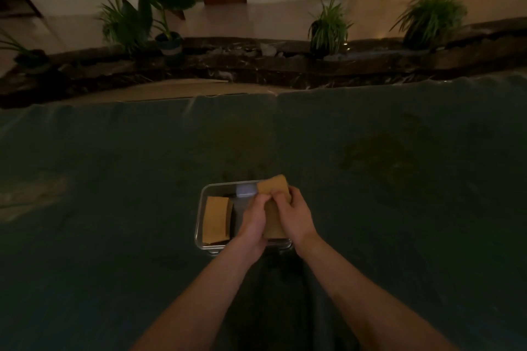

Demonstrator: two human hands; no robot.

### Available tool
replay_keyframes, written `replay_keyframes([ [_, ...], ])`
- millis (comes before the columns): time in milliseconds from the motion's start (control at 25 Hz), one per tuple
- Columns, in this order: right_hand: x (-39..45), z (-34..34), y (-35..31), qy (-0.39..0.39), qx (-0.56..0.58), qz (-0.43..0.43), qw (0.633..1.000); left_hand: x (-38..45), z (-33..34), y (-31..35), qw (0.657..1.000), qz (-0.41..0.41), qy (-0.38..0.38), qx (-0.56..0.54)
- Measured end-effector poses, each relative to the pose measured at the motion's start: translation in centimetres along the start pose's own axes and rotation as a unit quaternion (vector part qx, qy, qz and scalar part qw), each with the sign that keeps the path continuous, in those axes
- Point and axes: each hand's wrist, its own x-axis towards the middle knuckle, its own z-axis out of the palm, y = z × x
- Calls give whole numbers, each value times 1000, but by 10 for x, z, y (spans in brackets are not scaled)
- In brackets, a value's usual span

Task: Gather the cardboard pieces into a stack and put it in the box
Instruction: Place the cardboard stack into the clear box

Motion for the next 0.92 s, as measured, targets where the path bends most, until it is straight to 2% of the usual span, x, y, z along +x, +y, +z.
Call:
replay_keyframes([
  [200,33,8,-8,28,-41,-7,999,36,-19,24,992,12,-32,123],
  [400,62,14,-1,26,-61,26,997,73,-22,28,987,22,-33,156],
  [520,79,8,14,4,-134,32,990,91,-25,17,990,-4,-14,137],
  [600,86,-2,23,67,-187,11,980,101,-32,10,992,-27,0,126],
  [680,95,-16,32,141,-191,18,971,111,-39,4,990,-50,16,127],
  [720,98,-23,37,138,-187,42,972,115,-42,1,988,-64,21,140],
  [840,104,-31,51,50,-95,141,984,122,-43,-8,980,-98,32,173],
  [920,103,-32,53,36,-41,160,986,129,-42,-16,978,-105,42,177],
])
